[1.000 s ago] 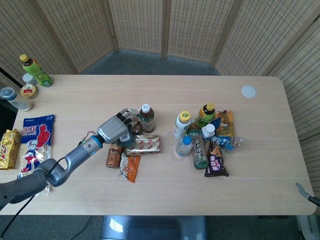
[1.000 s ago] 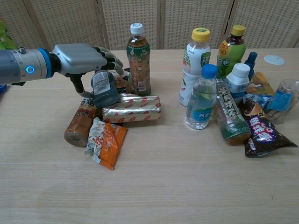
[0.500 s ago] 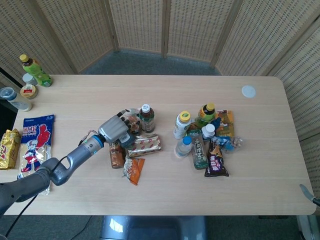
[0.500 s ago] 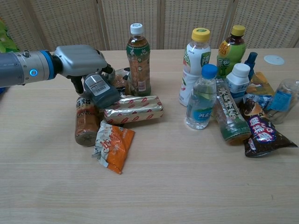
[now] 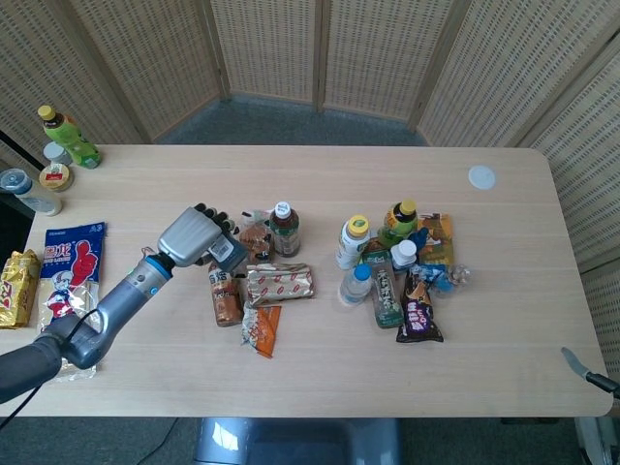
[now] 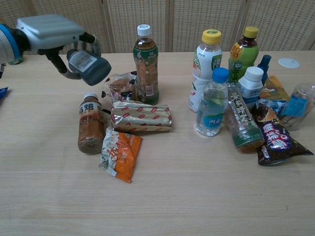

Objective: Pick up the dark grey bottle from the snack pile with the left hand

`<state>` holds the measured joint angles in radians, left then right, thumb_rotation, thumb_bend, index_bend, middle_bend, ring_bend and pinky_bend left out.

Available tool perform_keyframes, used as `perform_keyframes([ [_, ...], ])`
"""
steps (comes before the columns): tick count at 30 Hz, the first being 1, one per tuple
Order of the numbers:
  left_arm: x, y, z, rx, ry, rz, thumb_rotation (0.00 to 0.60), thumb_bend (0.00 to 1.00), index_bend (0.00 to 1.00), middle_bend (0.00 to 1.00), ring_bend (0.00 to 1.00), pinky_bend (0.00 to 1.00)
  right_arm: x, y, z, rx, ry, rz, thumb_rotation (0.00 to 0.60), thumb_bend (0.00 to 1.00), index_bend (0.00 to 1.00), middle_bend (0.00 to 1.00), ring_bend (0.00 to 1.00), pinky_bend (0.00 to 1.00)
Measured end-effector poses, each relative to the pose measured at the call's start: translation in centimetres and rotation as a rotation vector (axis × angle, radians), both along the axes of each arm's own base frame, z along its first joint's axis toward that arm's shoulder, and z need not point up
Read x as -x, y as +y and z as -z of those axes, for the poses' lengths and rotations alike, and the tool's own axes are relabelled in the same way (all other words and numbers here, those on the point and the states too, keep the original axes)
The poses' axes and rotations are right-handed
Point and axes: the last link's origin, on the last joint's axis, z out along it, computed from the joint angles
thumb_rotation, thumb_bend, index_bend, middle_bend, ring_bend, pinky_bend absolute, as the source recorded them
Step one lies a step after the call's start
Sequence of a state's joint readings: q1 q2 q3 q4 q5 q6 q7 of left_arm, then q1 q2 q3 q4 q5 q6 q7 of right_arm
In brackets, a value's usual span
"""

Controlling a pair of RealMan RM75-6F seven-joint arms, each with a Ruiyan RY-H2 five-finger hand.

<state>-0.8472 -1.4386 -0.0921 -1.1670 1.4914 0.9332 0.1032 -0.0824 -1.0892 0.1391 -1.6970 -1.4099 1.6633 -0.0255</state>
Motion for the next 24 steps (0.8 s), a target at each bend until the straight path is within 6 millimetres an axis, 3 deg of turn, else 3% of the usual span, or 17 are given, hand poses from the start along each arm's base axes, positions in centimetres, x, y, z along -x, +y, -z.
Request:
perform_keyframes([
  [8,-0.4,-2.6,-6.8,-0.084,-0.185,-0.035,0.6,0.3,0.58,0.68,0.6,0.39,0.4,-1.2,2.4,-0.047,-0.052,-0.032,0.375,0.15,0.0,0.0,0.0,0.0],
  [13,-0.3,-4.0,-10.4,-0.158,-0.264,-0.059,0.6,0.3,0.57,0.69,0.6,0.39,0.4,-1.5,2.7,-0.058,-0.055,-0.053,0.373,0.15,0.0,0.0,0.0,0.0],
  [19,0.1,-4.7,-12.7,-0.201,-0.322,-0.078,0.6,0.3,0.57,0.69,0.6,0.39,-0.1,-1.5,2.8,-0.059,-0.054,-0.063,0.369,0.15,0.0,0.0,0.0,0.0],
  [24,0.2,-4.7,-12.9,-0.199,-0.331,-0.074,0.6,0.3,0.57,0.69,0.6,0.39,-0.3,-1.5,2.9,-0.061,-0.052,-0.061,0.375,0.15,0.0,0.0,0.0,0.0],
])
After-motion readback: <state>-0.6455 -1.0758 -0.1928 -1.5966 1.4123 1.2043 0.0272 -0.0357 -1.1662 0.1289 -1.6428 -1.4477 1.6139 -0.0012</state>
